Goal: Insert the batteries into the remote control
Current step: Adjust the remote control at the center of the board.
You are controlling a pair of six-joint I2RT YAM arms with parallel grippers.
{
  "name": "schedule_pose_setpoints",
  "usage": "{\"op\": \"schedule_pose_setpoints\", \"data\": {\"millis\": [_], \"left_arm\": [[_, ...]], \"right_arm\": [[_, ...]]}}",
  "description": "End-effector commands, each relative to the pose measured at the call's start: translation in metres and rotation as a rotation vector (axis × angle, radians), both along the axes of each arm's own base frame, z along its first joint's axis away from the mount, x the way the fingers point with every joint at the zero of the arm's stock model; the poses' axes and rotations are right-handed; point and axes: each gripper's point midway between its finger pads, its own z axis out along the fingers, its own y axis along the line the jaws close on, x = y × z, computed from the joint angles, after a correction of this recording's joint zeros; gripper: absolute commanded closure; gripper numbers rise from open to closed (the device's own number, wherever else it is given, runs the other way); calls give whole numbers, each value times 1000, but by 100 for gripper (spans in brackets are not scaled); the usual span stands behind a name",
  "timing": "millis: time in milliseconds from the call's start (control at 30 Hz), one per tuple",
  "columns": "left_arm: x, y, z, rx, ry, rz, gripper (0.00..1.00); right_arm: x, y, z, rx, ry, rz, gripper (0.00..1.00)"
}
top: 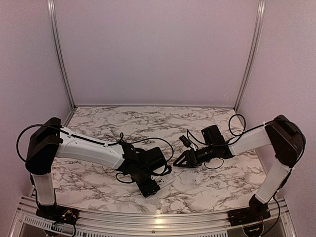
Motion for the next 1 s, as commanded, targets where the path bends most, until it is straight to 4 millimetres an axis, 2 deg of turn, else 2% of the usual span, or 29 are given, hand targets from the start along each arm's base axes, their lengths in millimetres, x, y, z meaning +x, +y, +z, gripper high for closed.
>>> {"op": "schedule_pose_setpoints", "data": {"millis": [0, 233, 467, 633, 800, 967], "left_arm": [[3, 3, -10, 23, -23, -16, 25], [12, 15, -6, 27, -38, -17, 34], [6, 12, -2, 2, -23, -76, 38], [4, 9, 11, -43, -38, -115, 35], [8, 8, 31, -84, -85, -131, 28], [12, 11, 48, -149, -101, -118, 27]], "right_arm": [[1, 3, 2, -2, -12, 12, 31], [0, 2, 1, -4, -12, 10, 31], [0, 2, 1, -4, -11, 10, 31], [-1, 2, 2, -1, -11, 12, 31], [-2, 2, 4, 7, -12, 16, 32], [-2, 3, 13, 22, -37, 19, 32]]}}
